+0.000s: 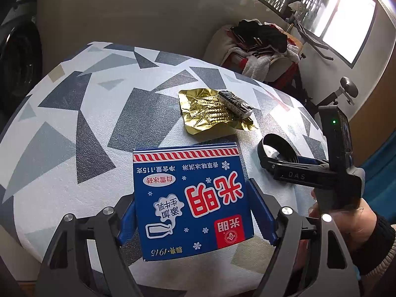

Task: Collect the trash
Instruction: 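Carry the milk carton to the bin and open the left gripper while the right carries the lid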

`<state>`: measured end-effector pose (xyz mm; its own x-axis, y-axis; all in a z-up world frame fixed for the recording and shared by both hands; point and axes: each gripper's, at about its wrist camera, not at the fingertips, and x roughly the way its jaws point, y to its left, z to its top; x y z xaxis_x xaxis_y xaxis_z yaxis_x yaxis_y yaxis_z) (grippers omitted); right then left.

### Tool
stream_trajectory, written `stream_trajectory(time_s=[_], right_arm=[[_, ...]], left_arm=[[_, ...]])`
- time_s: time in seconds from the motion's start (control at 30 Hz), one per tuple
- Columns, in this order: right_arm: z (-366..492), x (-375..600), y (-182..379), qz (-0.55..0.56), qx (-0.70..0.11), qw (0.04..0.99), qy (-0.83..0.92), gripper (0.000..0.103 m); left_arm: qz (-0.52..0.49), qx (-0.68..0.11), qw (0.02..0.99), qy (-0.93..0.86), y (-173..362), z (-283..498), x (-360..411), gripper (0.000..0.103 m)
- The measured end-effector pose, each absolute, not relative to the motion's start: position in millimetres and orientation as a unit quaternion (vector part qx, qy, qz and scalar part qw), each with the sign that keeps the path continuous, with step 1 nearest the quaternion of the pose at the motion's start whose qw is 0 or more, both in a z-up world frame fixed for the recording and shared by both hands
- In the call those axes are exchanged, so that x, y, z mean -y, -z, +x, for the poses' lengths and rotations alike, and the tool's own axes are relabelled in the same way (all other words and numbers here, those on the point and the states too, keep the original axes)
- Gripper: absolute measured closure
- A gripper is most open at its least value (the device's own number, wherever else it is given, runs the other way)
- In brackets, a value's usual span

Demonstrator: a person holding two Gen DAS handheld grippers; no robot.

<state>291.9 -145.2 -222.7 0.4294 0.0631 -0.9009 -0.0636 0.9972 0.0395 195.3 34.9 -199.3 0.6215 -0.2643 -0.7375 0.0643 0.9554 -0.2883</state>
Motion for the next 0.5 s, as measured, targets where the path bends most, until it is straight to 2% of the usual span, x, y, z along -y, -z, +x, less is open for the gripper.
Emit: stream_trajectory(time_s=[0.13, 0.2, 0.3, 0.5], right_arm=[[297, 150, 225, 0.016, -0.525, 0.85, -0.029, 0.005], [293, 148, 225, 0.002, -0.515, 0.856, -0.029, 0.01], [282, 152, 221, 0.018, -0.505, 0.861, -0.058, 0.01], [238, 161, 186, 0.021, -0.458, 0.882, -0.109, 0.01]], left_arm=[[-0.121, -0.43, 0.89, 0.095, 203, 191, -37, 0.027], [-0.118, -0.431, 0.889, 0.099, 204, 187, -38, 0.027], [-0.109, -0.43, 0.889, 0.111, 202, 181, -37, 0.027], [-0.086, -0.428, 0.888, 0.145, 192, 160, -32, 0.027]])
